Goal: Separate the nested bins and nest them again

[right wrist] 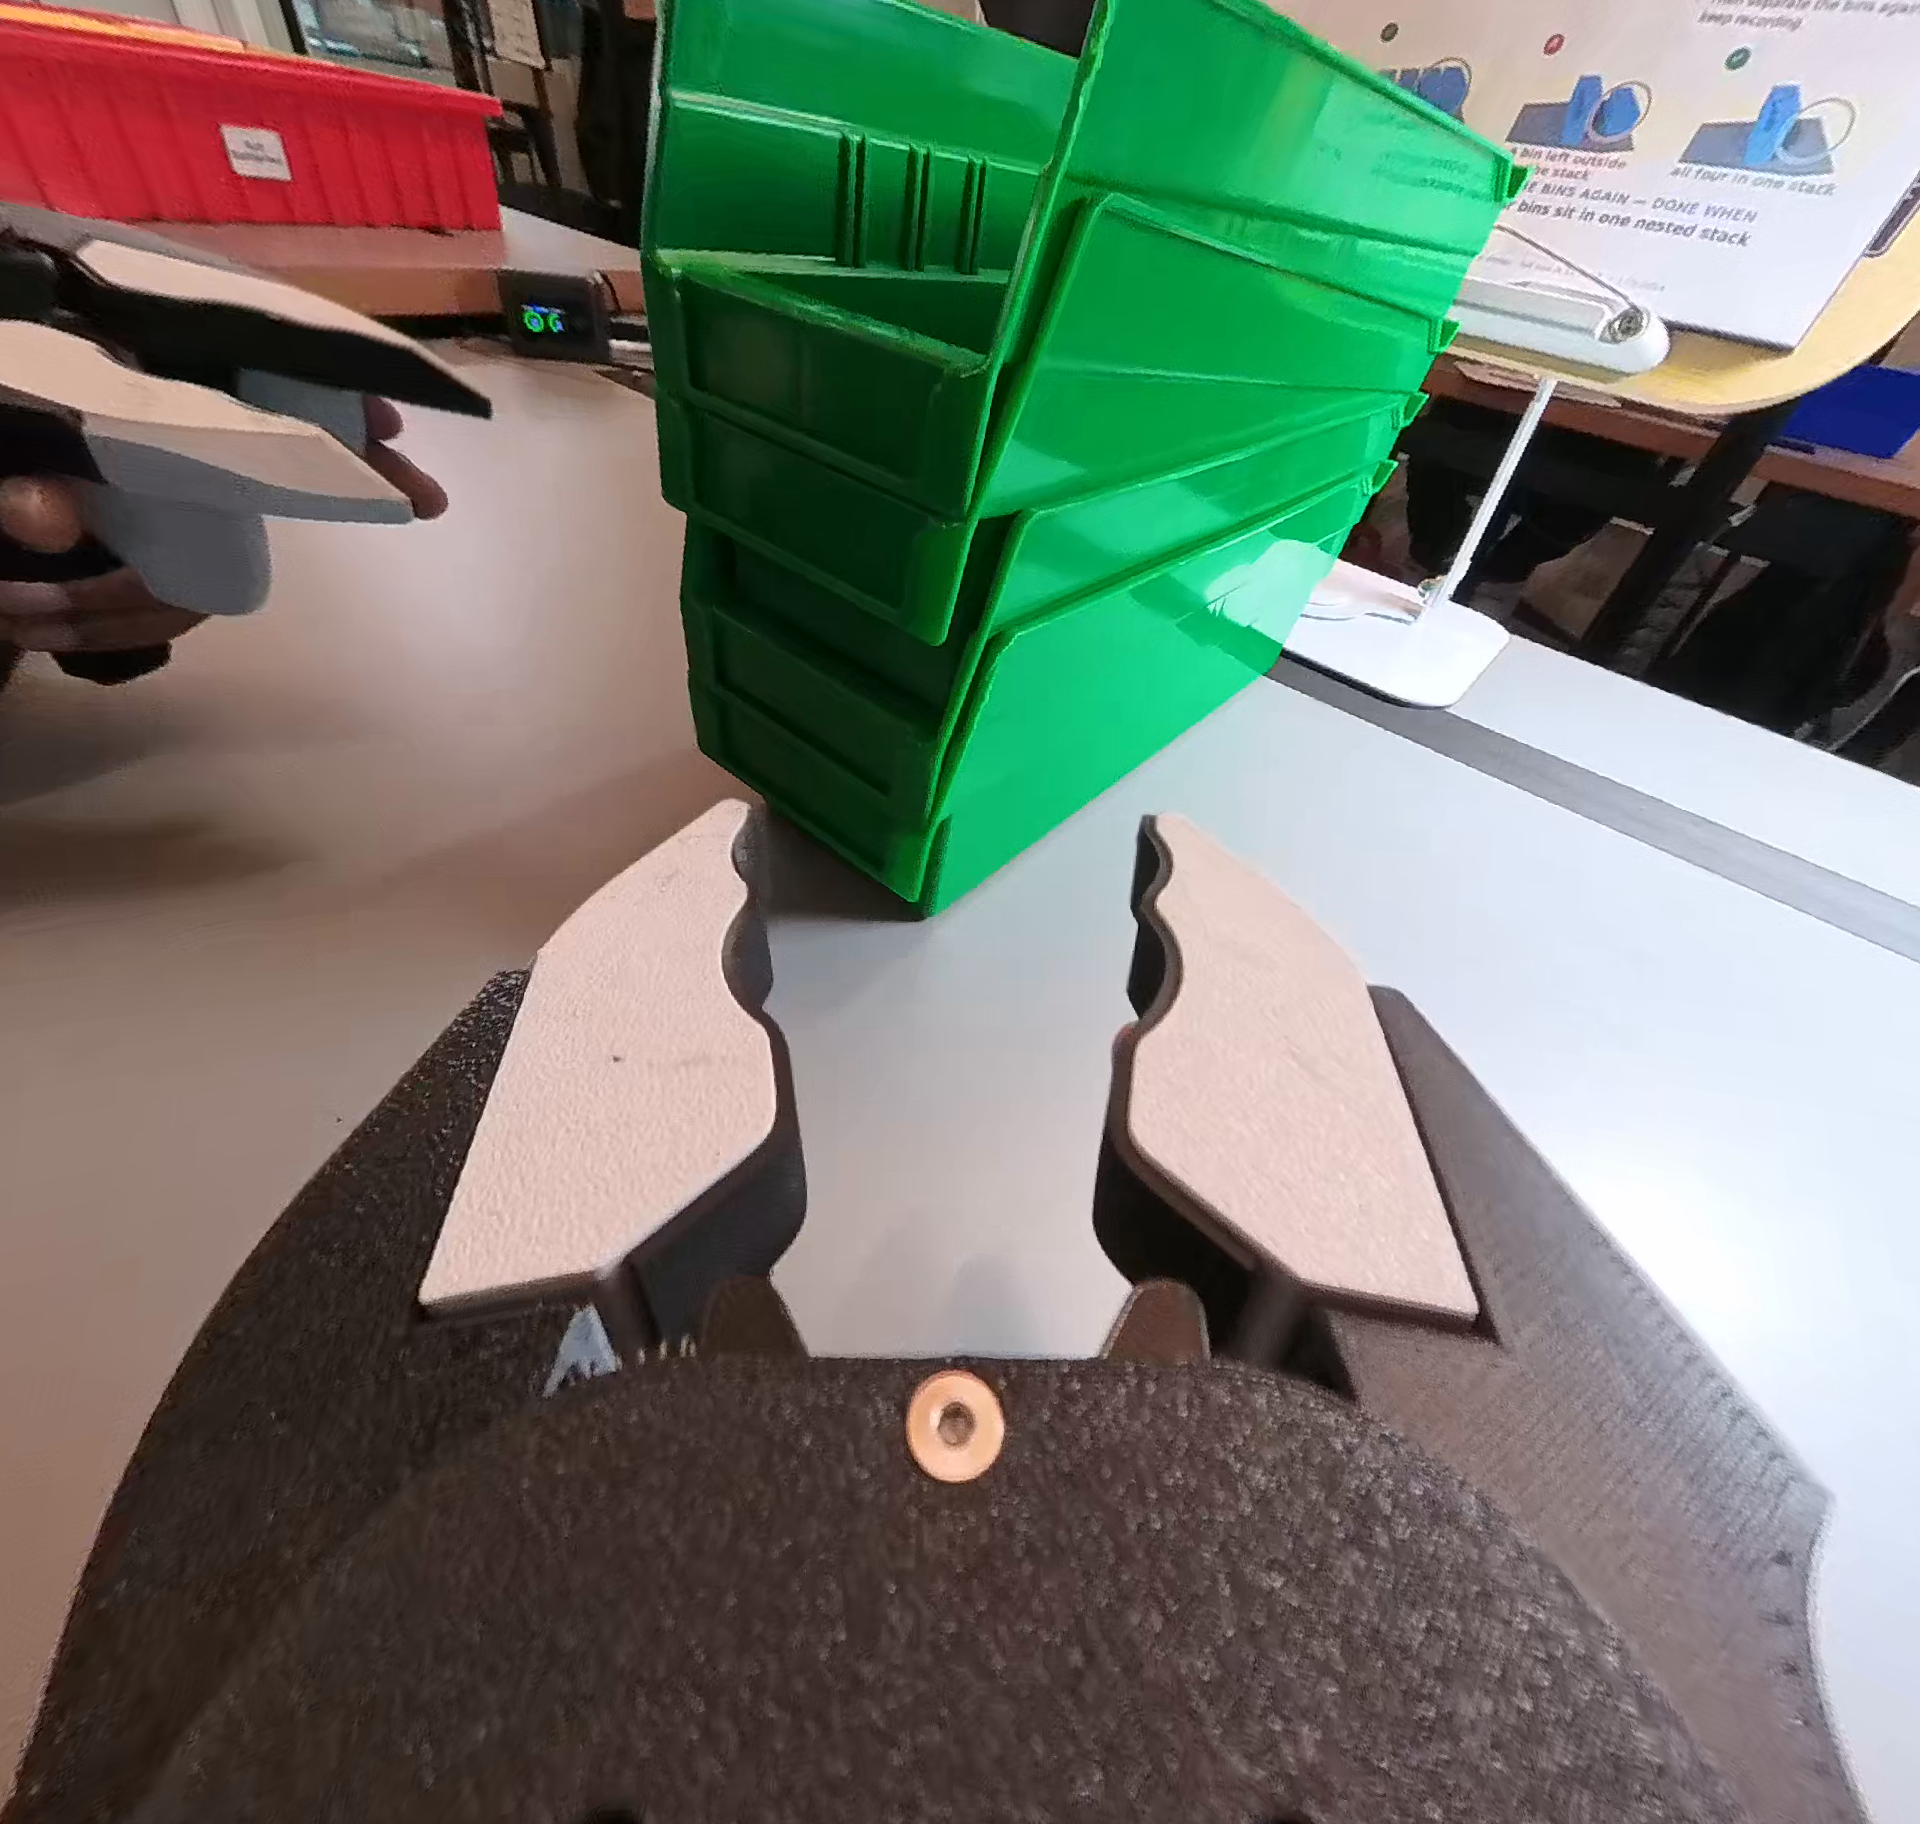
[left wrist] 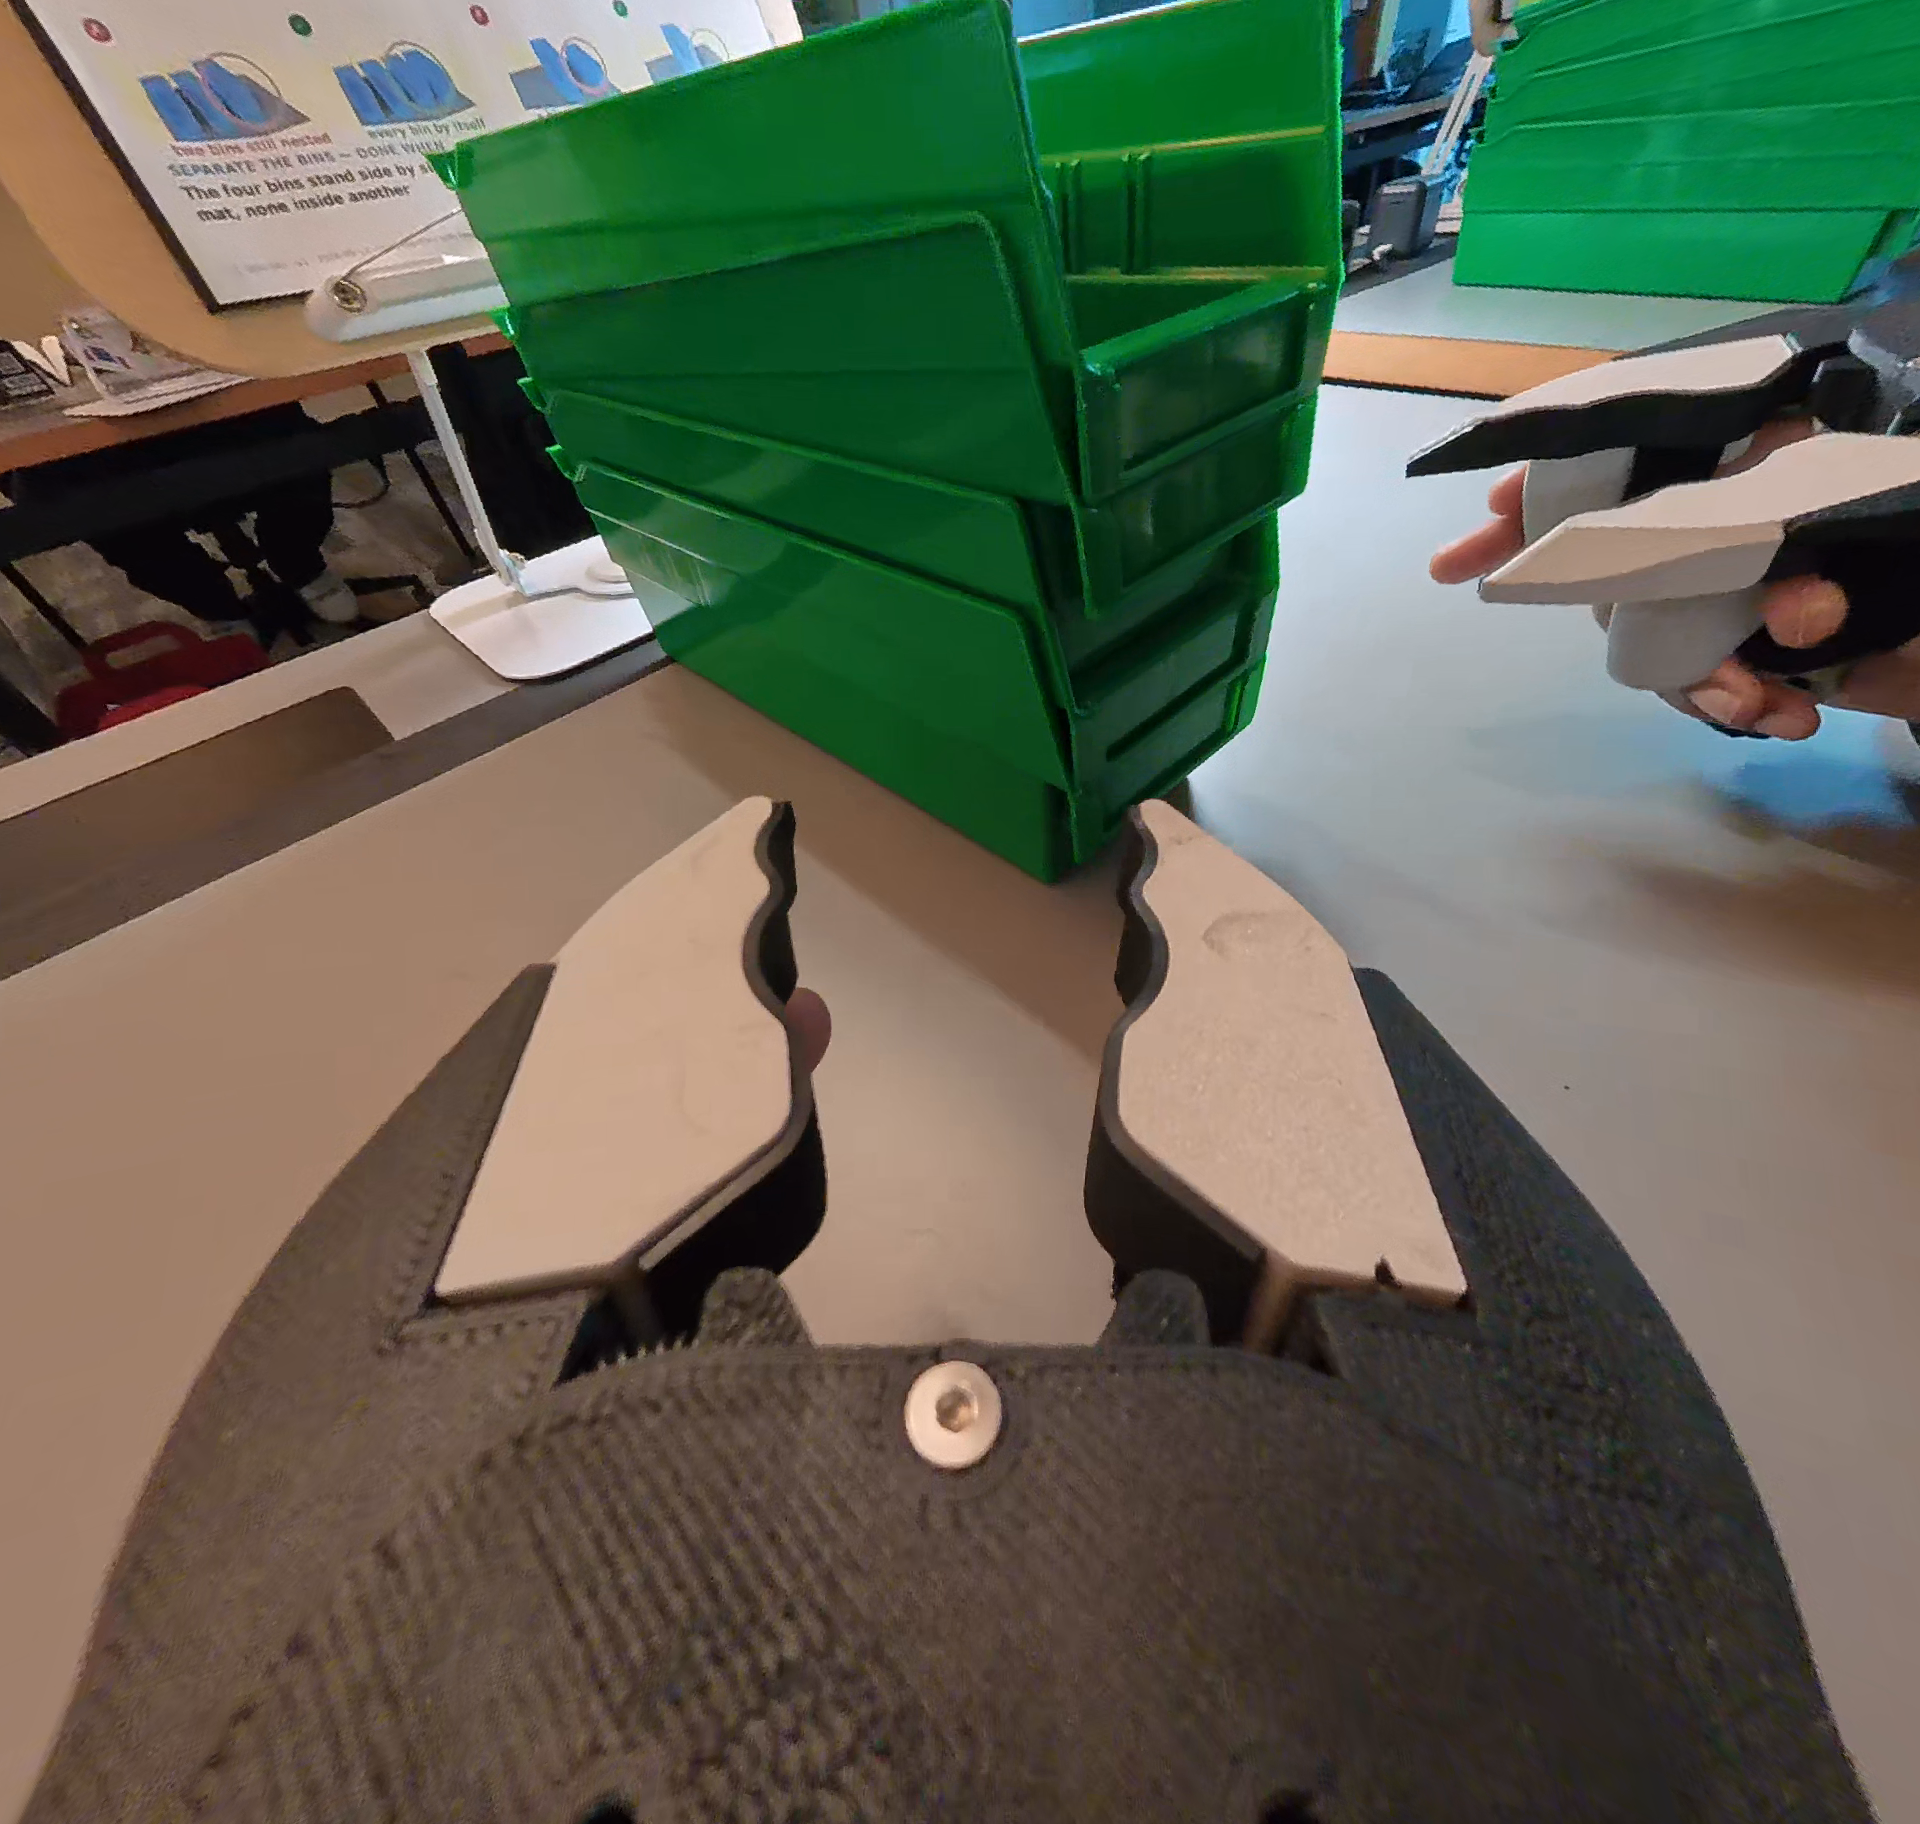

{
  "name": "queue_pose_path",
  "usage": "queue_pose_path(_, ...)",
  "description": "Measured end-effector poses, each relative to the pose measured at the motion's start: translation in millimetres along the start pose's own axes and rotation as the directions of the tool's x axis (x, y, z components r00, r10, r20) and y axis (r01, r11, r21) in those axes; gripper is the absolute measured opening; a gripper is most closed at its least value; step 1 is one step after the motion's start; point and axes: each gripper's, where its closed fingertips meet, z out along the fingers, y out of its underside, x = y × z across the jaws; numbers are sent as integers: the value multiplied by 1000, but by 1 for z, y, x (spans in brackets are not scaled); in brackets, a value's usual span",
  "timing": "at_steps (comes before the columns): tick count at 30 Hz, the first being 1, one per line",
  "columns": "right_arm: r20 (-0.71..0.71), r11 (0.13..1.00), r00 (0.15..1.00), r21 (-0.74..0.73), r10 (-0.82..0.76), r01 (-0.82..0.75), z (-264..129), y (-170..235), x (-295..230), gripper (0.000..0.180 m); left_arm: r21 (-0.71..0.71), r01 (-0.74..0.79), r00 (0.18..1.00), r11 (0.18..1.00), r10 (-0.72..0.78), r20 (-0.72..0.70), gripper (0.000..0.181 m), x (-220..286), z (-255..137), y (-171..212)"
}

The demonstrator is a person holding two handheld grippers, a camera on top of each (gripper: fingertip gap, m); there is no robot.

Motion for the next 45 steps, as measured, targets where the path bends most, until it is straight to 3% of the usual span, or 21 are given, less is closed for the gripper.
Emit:
queue_pose_path(4,12,1000,1000,1,-14,14,-1,0,-3,67,-23,-23,999,999,22,-42,51,5,3,8)
queue_pose_path(12,19,998,998,-21,-54,54,6,7,-5,65,-38,-52,996,998,49,-70,49,9,8,14)
queue_pose_path(31,-12,997,997,6,-78,78,9,6,5,62,-73,-138,990,988,141,24,47,-30,32,26)
queue_pose_path(45,-71,976,976,61,-204,209,-9,-9,-2,59,46,-166,986,985,165,24,46,2,4,-7)
